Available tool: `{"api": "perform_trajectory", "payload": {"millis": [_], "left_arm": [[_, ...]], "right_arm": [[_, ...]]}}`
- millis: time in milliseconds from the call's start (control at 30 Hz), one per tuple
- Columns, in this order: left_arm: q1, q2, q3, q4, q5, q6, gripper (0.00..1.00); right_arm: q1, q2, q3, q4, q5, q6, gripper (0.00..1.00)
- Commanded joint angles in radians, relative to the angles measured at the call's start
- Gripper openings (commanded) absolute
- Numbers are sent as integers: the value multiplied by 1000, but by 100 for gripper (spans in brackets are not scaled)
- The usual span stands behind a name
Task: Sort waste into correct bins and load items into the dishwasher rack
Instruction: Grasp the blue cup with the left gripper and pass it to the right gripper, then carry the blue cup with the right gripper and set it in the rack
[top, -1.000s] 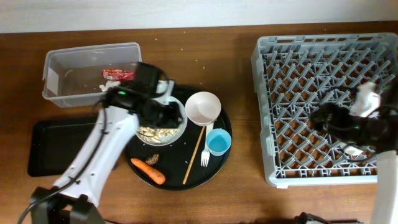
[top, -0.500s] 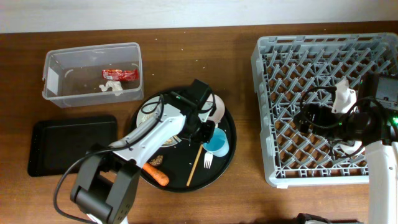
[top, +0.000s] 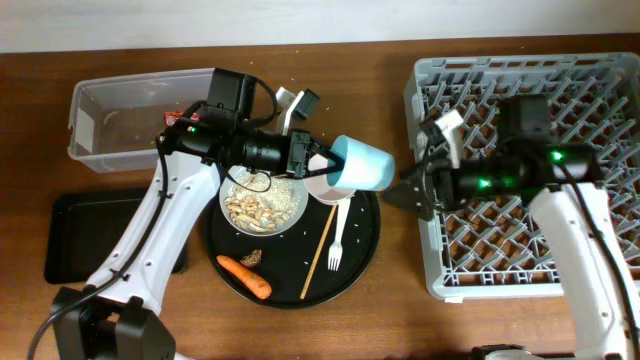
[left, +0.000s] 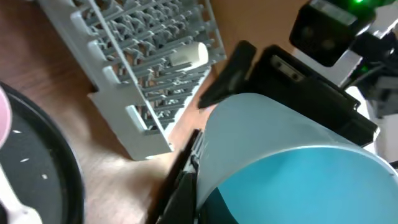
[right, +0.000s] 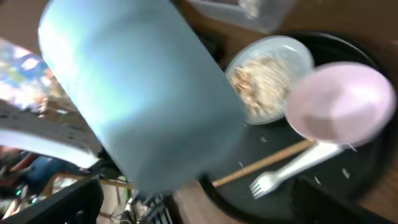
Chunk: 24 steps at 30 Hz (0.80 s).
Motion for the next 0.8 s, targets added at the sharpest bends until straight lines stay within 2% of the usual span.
{"api": "perform_trajectory", "payload": {"millis": [0, 67, 100, 233, 367, 400, 433, 467, 500, 567, 600, 667, 767], "left_arm": [[-4, 2, 7, 0, 80, 16, 0], [-4, 2, 7, 0, 110, 16, 0], [-4, 2, 7, 0, 110, 16, 0], [-4, 2, 7, 3, 105, 16, 0], [-4, 2, 7, 3, 105, 16, 0], [-4, 2, 7, 2, 94, 16, 6], [-4, 2, 7, 1, 60, 16, 19], [-5, 2, 7, -8, 7, 16, 27], [-5, 1, 7, -42, -119, 17, 36], [-4, 1, 7, -121, -391, 17, 49], [-3, 1, 7, -190, -641, 16, 52], [-4, 1, 7, -273, -921, 16, 53], [-4, 1, 7, -317, -1048, 16, 54]], "right_arm": [[74, 11, 2, 124, -194, -18, 99], [95, 11, 2, 171, -221, -18, 99], [98, 11, 2, 183, -239, -18, 94], [98, 11, 2, 185, -262, -17, 57], [98, 11, 2, 186, -261, -18, 50], [97, 11, 2, 186, -260, -18, 50], [96, 11, 2, 186, -250, -17, 50], [96, 10, 2, 186, -215, -13, 50], [95, 10, 3, 185, -122, 17, 50], [95, 10, 7, 179, 183, 153, 48], [90, 10, 18, 140, 349, 183, 47], [39, 10, 64, 51, 542, 234, 46], [-129, 11, 135, -21, 748, 347, 45]]}}
